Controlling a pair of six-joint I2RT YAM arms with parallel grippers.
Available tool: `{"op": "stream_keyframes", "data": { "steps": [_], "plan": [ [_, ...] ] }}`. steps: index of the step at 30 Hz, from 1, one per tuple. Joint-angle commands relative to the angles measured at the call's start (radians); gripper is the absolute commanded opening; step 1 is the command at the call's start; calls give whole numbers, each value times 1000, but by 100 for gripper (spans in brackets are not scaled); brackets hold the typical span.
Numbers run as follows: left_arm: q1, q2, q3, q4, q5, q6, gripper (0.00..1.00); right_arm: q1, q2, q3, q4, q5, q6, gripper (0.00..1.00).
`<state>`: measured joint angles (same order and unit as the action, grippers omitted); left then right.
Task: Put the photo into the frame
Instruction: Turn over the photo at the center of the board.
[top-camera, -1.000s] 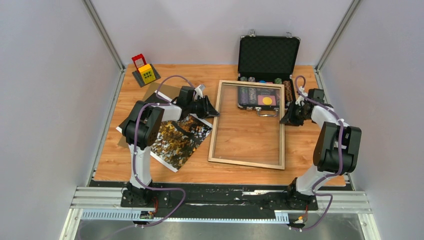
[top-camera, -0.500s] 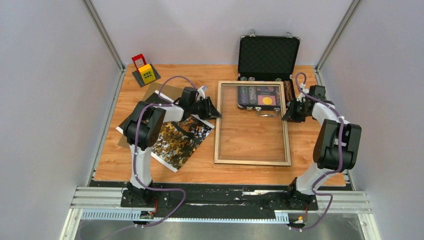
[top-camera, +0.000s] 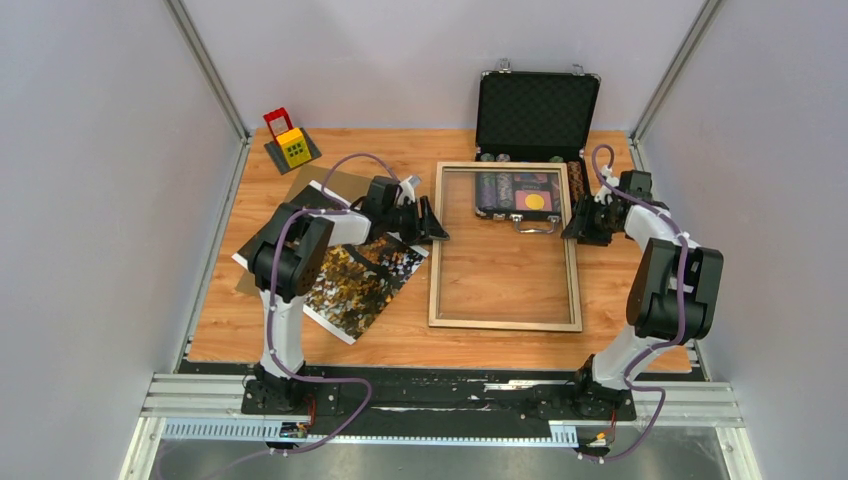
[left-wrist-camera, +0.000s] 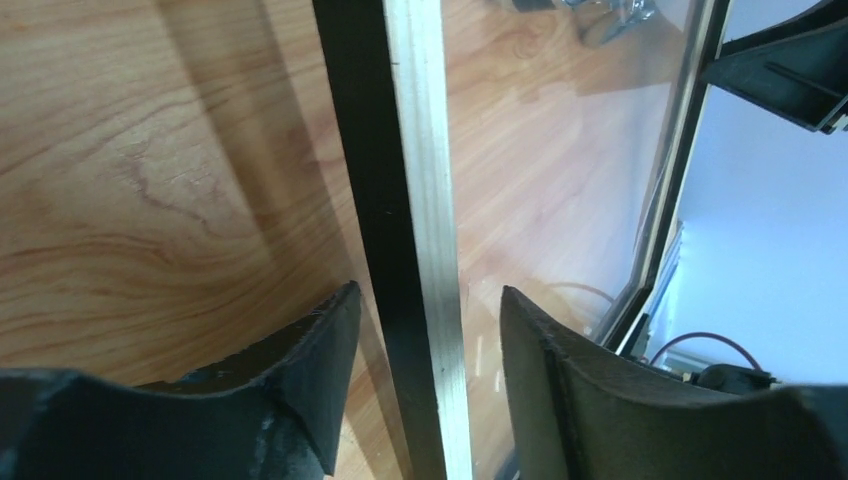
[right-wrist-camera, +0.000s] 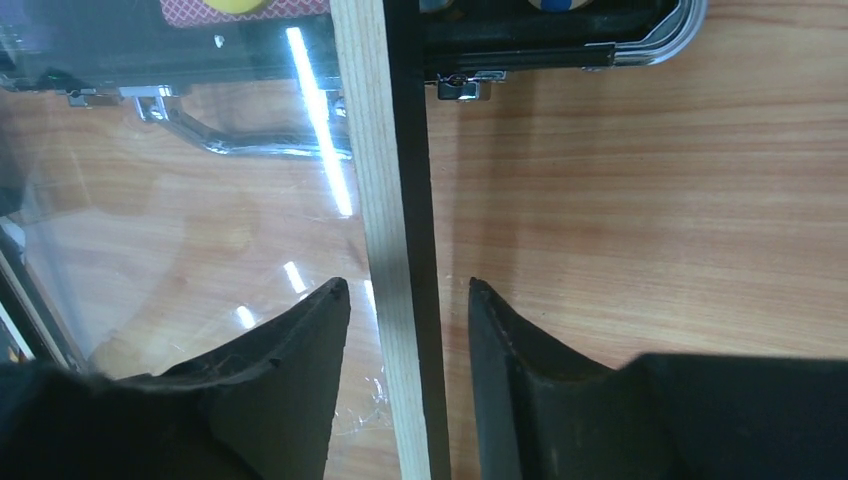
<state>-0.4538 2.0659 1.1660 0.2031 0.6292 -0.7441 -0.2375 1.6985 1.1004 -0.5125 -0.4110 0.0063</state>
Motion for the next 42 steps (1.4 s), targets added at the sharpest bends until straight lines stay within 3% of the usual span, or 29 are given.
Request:
{"op": "stream_keyframes", "data": {
  "steps": [1,10,15,19,27,35,42],
  "plan": [
    [-11,-48,9,-34,-13,45,67,-9,-40,15,34,-11,3,48],
    [-11,-122,22,-70,-38,101,97,-18,-128,25,35,-59,14,56],
    [-10,-180,51,-126,-91,169,100,-16,-193,33,34,-132,30,64],
    [-3,-236,87,-259,-194,303,100,23,-230,26,61,-181,48,70],
    [99,-430,62,-403,-312,593,100,310,-225,65,119,-159,25,81],
    [191,-815,-114,-565,-486,890,100,633,-106,236,119,-20,-66,84],
    [225,-1023,-183,-785,-631,1045,100,787,38,428,119,21,-126,85]
  ]
}}
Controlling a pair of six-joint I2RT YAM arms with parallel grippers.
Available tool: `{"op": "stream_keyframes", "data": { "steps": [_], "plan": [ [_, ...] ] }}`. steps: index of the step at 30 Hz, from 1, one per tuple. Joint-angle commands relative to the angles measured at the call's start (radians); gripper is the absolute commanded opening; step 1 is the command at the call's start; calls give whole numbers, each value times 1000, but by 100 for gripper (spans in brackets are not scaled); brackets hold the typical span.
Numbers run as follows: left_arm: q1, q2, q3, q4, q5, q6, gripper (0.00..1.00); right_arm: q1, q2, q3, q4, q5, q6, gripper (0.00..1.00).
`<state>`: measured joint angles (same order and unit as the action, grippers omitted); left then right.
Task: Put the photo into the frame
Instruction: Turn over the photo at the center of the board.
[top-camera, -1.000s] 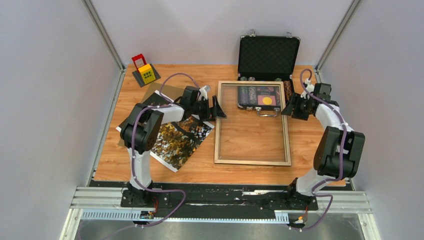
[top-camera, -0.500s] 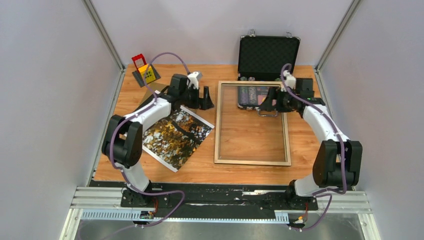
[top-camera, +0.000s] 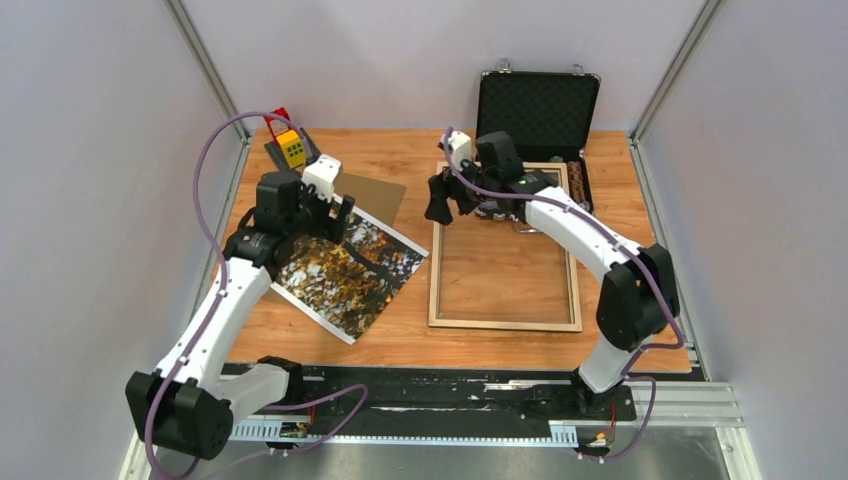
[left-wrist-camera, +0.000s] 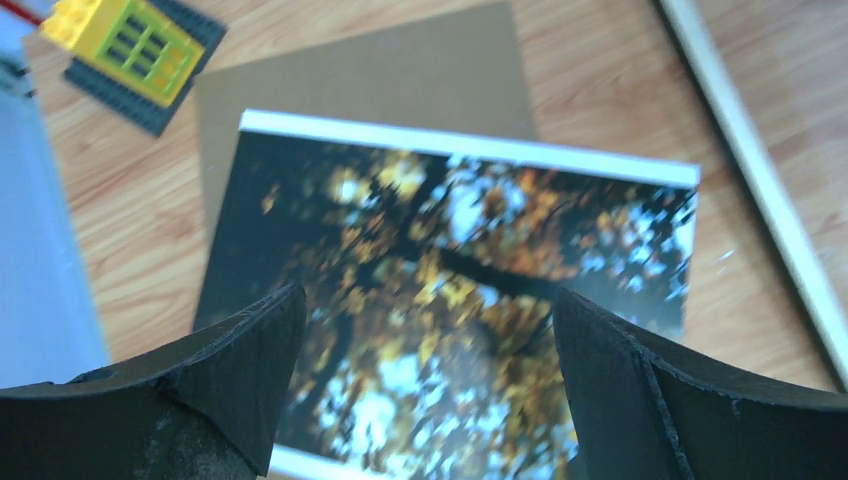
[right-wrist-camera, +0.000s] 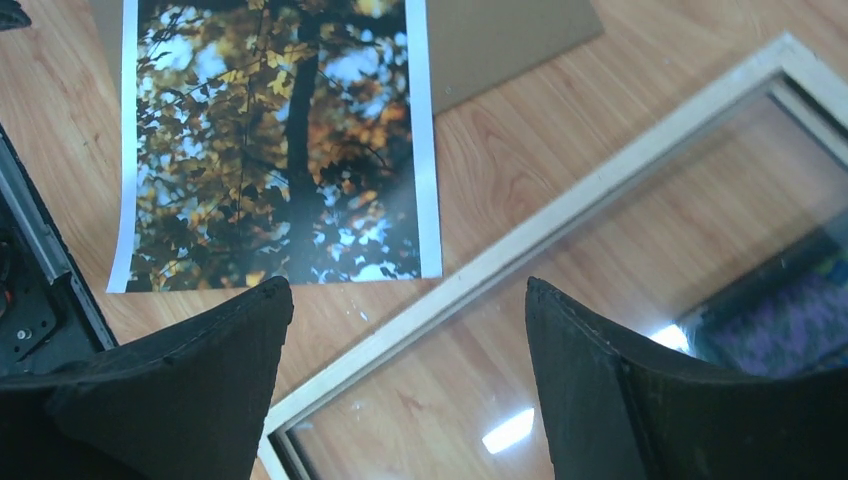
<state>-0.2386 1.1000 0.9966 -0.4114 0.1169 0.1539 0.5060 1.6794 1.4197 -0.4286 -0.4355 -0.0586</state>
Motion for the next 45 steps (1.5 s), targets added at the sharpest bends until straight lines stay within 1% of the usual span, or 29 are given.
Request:
{"op": "stream_keyframes", "data": {
  "steps": [1,2,4,9,15,18,20,23,24,26,27,29,30,31,33,39,45],
  "plan": [
    [12,-65,-13,-194,-139,151,100,57,79,130,35,48,-66,85],
    [15,-66,-18,-230,-175,150,100,68,103,155,35,49,-69,85],
    [39,-73,-33,-263,-194,137,100,87,153,201,34,56,-71,85],
    [87,-78,-55,-289,-179,83,100,139,268,310,25,84,-99,85],
    [169,5,-47,-285,-160,15,100,157,417,459,-36,123,-88,86],
    [229,82,-35,-292,-115,12,100,158,480,502,-53,122,-87,86],
    [285,140,-10,-303,-68,9,100,157,518,528,-57,109,-88,86],
    [330,228,50,-318,-33,25,100,157,580,578,-76,91,-77,85],
    [361,275,63,-321,-27,28,100,158,600,591,-82,84,-68,85],
    [428,347,104,-334,31,24,100,158,636,607,-91,76,-50,84],
    [483,373,139,-352,51,18,100,157,651,608,-93,73,-41,84],
    [558,469,191,-381,109,9,100,157,671,606,-93,65,-33,84],
    [579,493,205,-389,139,7,100,156,682,606,-93,64,-30,84],
    [612,533,230,-402,148,7,100,157,688,607,-93,66,-26,83],
    [645,584,251,-413,170,6,100,157,700,608,-93,66,-22,83],
    [681,647,242,-400,182,13,100,154,713,616,-95,83,-18,83],
    [686,679,237,-413,186,39,100,146,723,614,-104,78,-15,83]
  ]
}}
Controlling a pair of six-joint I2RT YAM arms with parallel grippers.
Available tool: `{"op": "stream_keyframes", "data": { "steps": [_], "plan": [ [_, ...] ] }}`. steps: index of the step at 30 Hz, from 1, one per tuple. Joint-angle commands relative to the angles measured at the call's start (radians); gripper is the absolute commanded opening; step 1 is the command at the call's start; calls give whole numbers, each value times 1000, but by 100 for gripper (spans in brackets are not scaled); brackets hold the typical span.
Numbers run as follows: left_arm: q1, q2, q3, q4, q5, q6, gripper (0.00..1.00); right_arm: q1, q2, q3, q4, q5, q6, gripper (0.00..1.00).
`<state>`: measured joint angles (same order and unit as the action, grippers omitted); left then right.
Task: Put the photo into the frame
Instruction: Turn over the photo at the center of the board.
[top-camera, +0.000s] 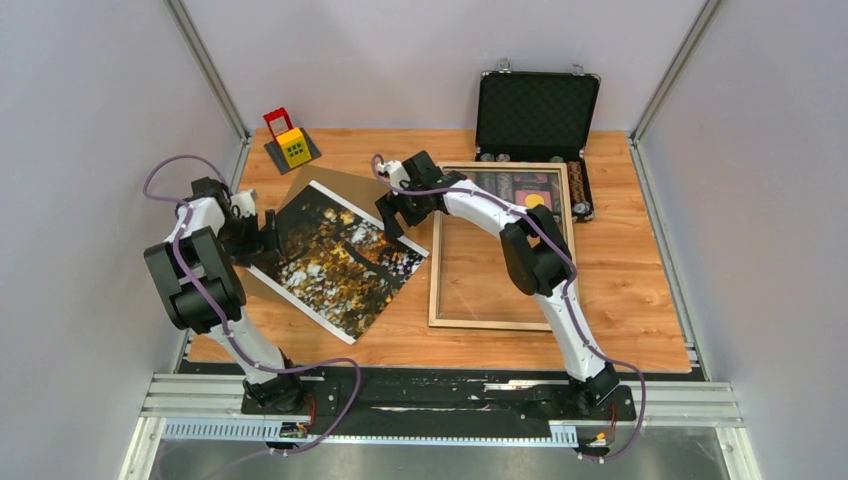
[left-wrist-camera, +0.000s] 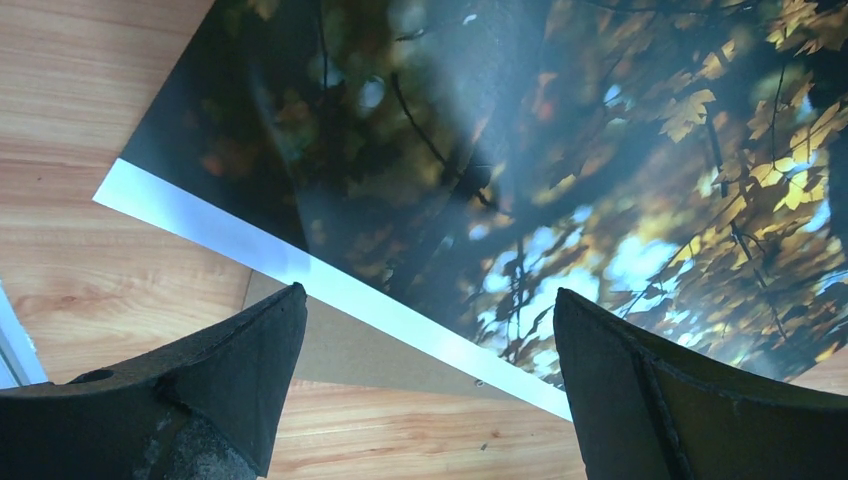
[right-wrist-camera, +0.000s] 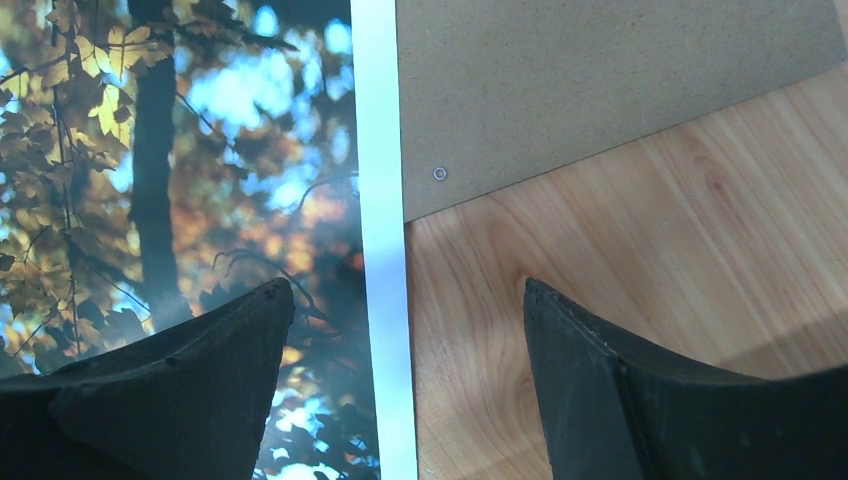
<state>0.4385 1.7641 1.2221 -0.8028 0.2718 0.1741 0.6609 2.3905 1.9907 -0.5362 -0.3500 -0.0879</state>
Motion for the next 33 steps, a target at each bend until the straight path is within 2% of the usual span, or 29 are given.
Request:
{"op": "stream_keyframes", "data": {
  "steps": [1,15,25,33],
  "plan": [
    [9,16,11,-29,31,30,100,-11,14,42,2,-15,17,83],
    [9,85,-34,-11,16,64,100,-17,67,65,-17,-110,44,82],
    [3,111,-45,33,100,41,100,-15,70,32,-48,-331,118,76],
    [-53,74,-73,94,125,14,100,-18,32,-19,-53,-457,129,74]
  ]
}}
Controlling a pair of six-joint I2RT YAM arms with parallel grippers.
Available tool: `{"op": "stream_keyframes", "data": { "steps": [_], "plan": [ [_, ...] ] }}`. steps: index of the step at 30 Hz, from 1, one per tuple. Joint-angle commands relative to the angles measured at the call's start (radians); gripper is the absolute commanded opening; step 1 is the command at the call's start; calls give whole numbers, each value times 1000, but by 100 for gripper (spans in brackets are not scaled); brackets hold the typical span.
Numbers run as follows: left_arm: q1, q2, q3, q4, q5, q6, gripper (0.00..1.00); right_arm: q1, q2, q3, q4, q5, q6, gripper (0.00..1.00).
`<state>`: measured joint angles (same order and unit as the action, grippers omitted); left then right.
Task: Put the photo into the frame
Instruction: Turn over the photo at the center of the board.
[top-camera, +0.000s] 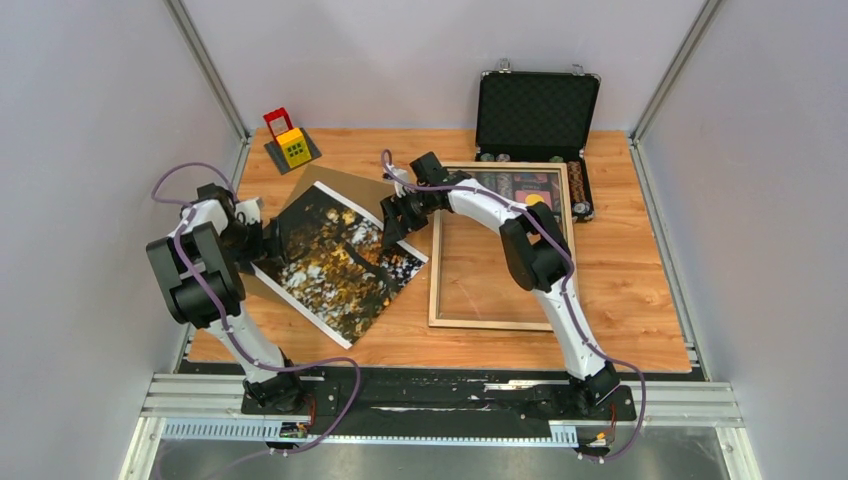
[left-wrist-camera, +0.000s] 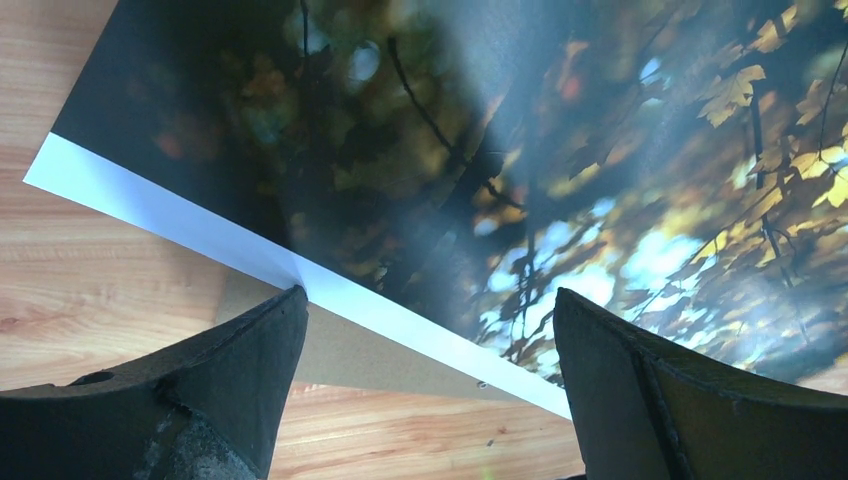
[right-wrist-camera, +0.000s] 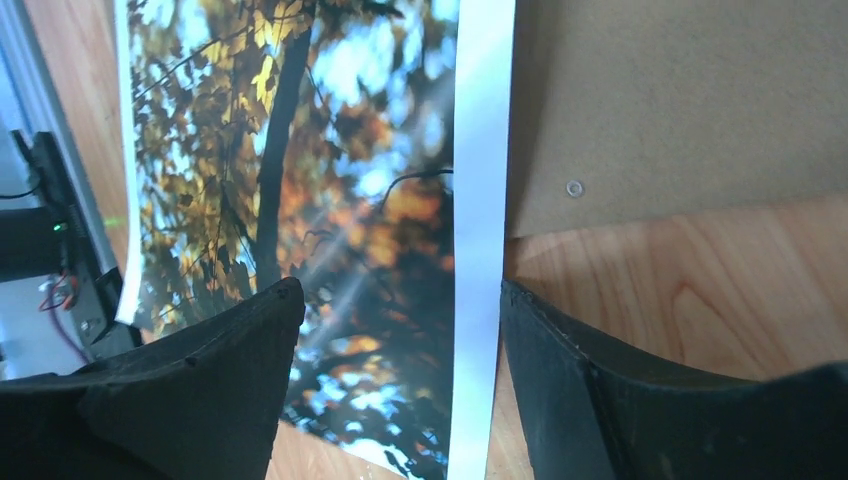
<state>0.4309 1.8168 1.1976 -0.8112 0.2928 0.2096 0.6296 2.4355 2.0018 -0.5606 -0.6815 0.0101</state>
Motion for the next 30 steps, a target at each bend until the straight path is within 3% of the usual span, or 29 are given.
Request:
{"op": "stream_keyframes", "data": {
  "steps": [1,14,30],
  "plan": [
    [-55,18,-53,112,102,-28,100,11,-15,-31,-28,-146,35,74],
    [-65,-3,-71,150,101,-35,100,-32,-37,-27,-17,-322,84,72],
    [-85,-34,-104,170,102,-24,100,-49,-9,-49,147,-520,298,70]
  ]
}}
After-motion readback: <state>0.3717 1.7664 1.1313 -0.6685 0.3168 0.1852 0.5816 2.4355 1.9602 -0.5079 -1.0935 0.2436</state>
